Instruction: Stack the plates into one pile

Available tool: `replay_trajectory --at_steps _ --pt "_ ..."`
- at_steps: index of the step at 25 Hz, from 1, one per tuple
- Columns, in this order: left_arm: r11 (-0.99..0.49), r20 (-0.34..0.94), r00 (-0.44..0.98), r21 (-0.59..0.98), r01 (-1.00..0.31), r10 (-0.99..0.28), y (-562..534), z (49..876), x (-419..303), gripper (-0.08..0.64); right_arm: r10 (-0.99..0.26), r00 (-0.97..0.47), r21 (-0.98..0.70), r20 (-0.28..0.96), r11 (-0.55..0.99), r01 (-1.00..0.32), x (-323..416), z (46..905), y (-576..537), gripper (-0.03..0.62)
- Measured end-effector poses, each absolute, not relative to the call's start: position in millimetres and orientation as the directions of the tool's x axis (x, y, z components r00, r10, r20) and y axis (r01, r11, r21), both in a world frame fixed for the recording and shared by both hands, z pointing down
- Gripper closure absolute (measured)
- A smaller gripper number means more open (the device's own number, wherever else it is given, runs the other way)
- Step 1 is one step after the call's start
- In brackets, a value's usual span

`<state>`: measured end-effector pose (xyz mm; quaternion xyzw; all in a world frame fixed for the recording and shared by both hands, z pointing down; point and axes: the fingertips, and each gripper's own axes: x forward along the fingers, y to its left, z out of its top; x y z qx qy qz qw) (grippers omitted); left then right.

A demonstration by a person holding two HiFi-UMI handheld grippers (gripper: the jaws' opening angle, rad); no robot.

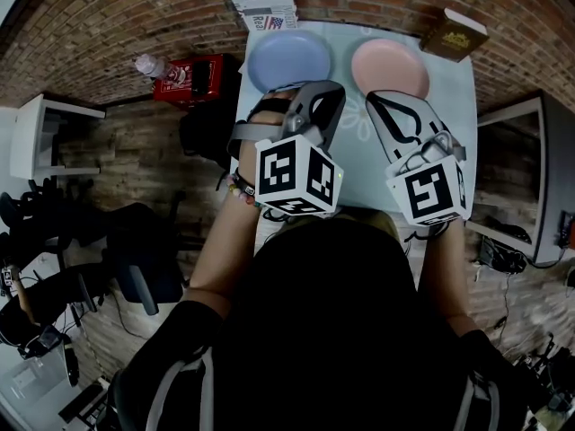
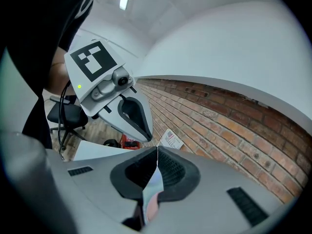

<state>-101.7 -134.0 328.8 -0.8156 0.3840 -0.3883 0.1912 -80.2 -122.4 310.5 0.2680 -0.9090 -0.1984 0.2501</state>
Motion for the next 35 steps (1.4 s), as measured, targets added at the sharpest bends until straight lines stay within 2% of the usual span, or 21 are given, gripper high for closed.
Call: replay_trajectory --at_steps 16,28,32,35 --pt "-0.570 0.530 0.250 -0.616 -0.544 -0.811 -123.5 344.5 -173.9 0.538 -0.439 -0.829 0.507 0.346 0.831 -0.229 -156.8 310.7 -109.7 0.557" --pt "-0.576 0.527 0.262 -0.618 -0.535 -0.808 -124.9 348.6 -175.4 0.538 -0.448 -0.821 0.510 0.353 0.828 -0.233 -156.3 311.1 -110.0 0.557" --pt "-0.574 0.550 0.219 -0.633 -0.520 -0.806 -134.2 367.6 -189.6 0.537 -0.455 -0.814 0.501 0.361 0.831 -0.242 -156.0 314.2 -110.7 0.557" --pt "-0.594 0.592 0.222 -0.559 -0.579 -0.774 -142.3 391.4 -197.1 0.536 -0.462 -0.803 0.495 0.376 0.833 -0.247 -151.4 319.4 -112.7 0.557"
